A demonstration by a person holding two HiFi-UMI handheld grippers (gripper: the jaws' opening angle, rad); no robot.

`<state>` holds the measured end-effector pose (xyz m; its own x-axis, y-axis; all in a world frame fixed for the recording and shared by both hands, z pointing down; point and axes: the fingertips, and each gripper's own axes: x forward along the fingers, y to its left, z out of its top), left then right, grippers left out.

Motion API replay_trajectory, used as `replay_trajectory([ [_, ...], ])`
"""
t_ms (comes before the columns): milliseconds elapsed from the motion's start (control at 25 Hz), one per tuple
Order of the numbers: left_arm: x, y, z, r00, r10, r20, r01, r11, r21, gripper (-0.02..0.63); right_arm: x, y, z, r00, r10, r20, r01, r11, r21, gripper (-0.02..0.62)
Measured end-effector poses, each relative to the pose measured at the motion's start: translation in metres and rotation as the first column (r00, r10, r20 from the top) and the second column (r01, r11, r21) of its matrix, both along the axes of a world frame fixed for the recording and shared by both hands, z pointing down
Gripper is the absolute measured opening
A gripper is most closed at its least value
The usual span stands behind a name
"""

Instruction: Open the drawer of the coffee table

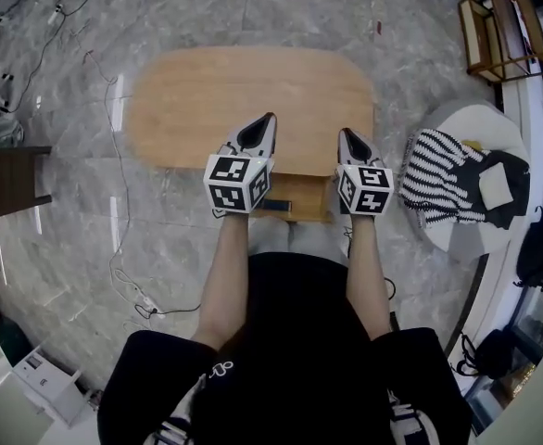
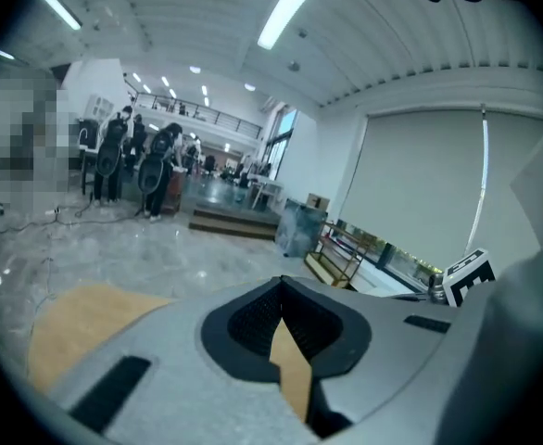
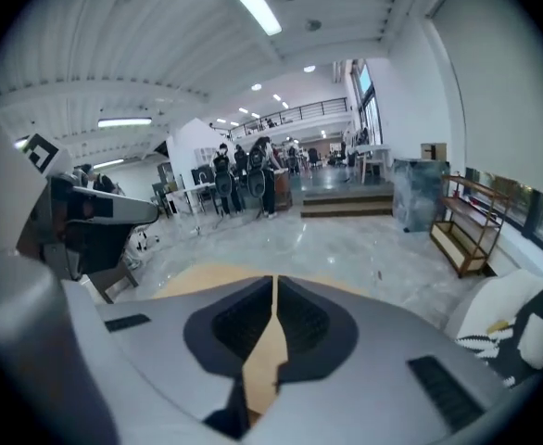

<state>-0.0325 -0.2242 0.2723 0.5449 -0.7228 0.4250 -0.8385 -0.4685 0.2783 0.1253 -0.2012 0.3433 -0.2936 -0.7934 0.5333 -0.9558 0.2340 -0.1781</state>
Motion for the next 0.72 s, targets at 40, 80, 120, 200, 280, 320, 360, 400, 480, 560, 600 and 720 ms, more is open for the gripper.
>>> replay_trajectory([
  [40,0.001,-0.006,-0.017,1.000,-0.003,-0.010,0.004,0.999,0.036,0.009,-0.001,-0.007,-0.017,1.000,0.002,0.013,-0.002,0.999,0.036,0.018],
  [80,0.003,-0.011,-0.034,1.000,-0.006,-0.023,0.007,0.997,0.072,0.009,-0.003,-0.013,-0.033,1.000,0.000,0.024,-0.002,0.997,0.072,0.018],
  [120,0.004,-0.015,-0.051,0.999,-0.008,-0.036,0.012,0.994,0.106,0.009,-0.005,-0.020,-0.050,0.999,-0.004,0.032,0.001,0.994,0.107,0.018],
  [200,0.008,-0.025,-0.082,0.999,-0.017,-0.051,0.026,0.985,0.173,0.009,-0.005,-0.031,-0.084,0.999,-0.012,0.046,0.004,0.984,0.178,0.018],
  [280,0.010,-0.034,-0.112,0.998,-0.034,-0.053,0.046,0.970,0.240,0.009,-0.004,-0.042,-0.119,0.998,-0.018,0.064,0.001,0.968,0.249,0.018],
  [320,0.011,-0.037,-0.126,0.997,-0.043,-0.059,0.057,0.961,0.271,0.009,-0.004,-0.047,-0.136,0.997,-0.021,0.075,-0.001,0.959,0.284,0.017],
  [360,0.011,-0.040,-0.140,0.996,-0.051,-0.068,0.069,0.951,0.300,0.009,-0.004,-0.050,-0.154,0.996,-0.024,0.086,-0.005,0.948,0.317,0.015],
  [400,0.010,-0.042,-0.154,0.995,-0.058,-0.081,0.082,0.941,0.327,0.009,-0.005,-0.054,-0.171,0.995,-0.028,0.097,-0.008,0.938,0.348,0.015],
  [480,0.008,-0.045,-0.179,0.992,-0.063,-0.113,0.101,0.922,0.374,0.009,-0.008,-0.058,-0.202,0.992,-0.042,0.116,-0.009,0.915,0.403,0.015],
  [560,0.009,-0.051,-0.200,0.988,-0.061,-0.140,0.114,0.908,0.404,0.009,-0.010,-0.064,-0.232,0.989,-0.055,0.134,-0.012,0.892,0.451,0.015],
  [600,0.010,-0.056,-0.209,0.987,-0.069,-0.149,0.125,0.903,0.411,0.009,-0.009,-0.068,-0.246,0.988,-0.057,0.144,-0.018,0.880,0.474,0.015],
  [720,0.008,-0.063,-0.233,0.980,-0.124,-0.153,0.179,0.885,0.430,0.009,-0.005,-0.074,-0.284,0.986,-0.045,0.161,-0.049,0.843,0.535,0.014],
])
